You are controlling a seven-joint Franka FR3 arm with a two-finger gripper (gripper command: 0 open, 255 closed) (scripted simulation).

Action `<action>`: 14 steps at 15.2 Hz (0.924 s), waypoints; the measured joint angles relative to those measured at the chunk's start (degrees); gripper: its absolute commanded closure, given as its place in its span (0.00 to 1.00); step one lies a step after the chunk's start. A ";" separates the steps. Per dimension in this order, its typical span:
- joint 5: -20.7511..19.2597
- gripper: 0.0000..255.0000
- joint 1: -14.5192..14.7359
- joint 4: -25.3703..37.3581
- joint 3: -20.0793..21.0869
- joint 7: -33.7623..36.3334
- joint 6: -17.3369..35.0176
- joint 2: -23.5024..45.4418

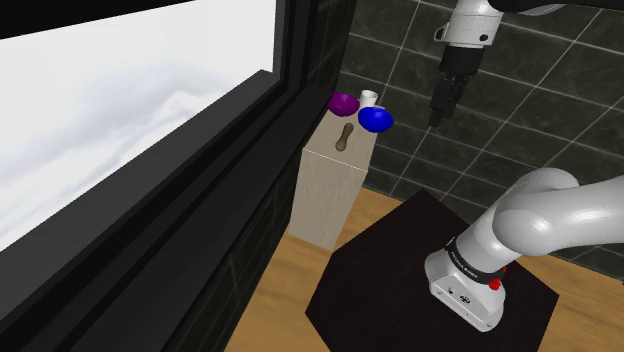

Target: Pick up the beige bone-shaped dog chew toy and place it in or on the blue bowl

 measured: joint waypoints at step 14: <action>3.83 0.00 -3.50 1.11 1.51 13.59 23.90 21.69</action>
